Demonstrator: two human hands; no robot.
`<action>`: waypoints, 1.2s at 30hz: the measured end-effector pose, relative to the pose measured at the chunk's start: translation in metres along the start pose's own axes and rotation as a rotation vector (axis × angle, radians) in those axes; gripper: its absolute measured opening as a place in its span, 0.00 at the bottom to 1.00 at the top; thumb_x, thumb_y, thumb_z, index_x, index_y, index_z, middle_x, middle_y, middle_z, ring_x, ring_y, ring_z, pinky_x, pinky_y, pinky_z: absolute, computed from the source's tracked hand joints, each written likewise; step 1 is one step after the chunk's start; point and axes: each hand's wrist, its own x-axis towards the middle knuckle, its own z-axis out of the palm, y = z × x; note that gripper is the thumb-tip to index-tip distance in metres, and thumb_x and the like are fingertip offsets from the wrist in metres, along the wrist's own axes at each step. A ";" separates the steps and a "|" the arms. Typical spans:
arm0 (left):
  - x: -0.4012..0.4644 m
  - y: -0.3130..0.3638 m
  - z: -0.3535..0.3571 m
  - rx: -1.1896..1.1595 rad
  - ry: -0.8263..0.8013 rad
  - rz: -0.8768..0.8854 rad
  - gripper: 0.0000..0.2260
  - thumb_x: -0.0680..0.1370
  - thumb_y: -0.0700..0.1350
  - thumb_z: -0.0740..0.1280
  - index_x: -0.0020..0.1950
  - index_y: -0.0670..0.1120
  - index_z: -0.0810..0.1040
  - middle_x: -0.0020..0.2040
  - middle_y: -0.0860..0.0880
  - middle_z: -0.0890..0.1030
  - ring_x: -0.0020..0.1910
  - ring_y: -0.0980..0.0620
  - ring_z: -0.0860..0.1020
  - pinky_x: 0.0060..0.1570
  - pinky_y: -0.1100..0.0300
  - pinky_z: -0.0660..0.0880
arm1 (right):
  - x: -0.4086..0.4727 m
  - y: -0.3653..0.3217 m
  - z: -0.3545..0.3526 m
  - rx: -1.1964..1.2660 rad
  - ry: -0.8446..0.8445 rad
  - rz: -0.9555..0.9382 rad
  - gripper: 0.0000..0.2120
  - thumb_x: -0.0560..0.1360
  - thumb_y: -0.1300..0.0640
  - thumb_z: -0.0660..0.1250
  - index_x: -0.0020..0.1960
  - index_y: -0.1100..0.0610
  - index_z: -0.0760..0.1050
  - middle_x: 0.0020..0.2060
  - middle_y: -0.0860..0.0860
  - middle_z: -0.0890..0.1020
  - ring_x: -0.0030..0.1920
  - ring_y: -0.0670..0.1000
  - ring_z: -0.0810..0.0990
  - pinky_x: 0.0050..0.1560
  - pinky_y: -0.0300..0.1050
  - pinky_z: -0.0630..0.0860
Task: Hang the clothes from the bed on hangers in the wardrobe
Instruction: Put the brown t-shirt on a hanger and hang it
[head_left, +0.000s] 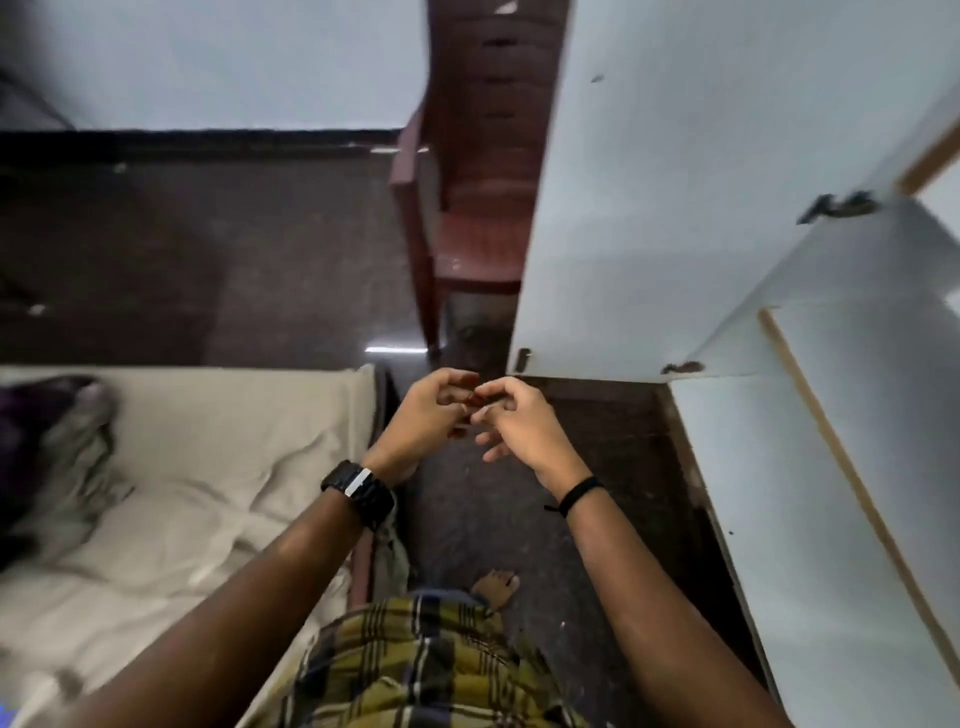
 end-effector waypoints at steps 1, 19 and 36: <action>-0.013 -0.012 -0.012 -0.014 0.050 -0.025 0.18 0.75 0.27 0.59 0.60 0.43 0.73 0.44 0.48 0.81 0.41 0.54 0.78 0.43 0.57 0.75 | 0.000 0.004 0.018 -0.017 -0.051 0.008 0.11 0.77 0.68 0.58 0.55 0.56 0.73 0.42 0.55 0.81 0.34 0.50 0.79 0.31 0.45 0.79; -0.124 -0.156 -0.223 -0.245 0.825 -0.195 0.20 0.77 0.27 0.56 0.66 0.42 0.68 0.52 0.41 0.79 0.41 0.51 0.78 0.42 0.58 0.76 | 0.037 0.014 0.316 -0.374 -0.792 -0.105 0.15 0.77 0.66 0.58 0.57 0.51 0.74 0.37 0.53 0.80 0.29 0.48 0.78 0.27 0.42 0.76; -0.058 -0.353 -0.409 0.303 0.966 -0.222 0.27 0.75 0.32 0.63 0.73 0.41 0.63 0.67 0.43 0.69 0.66 0.48 0.71 0.66 0.55 0.69 | 0.156 0.148 0.533 -0.158 -0.927 -0.285 0.21 0.80 0.65 0.54 0.62 0.42 0.70 0.40 0.52 0.80 0.33 0.49 0.79 0.31 0.41 0.76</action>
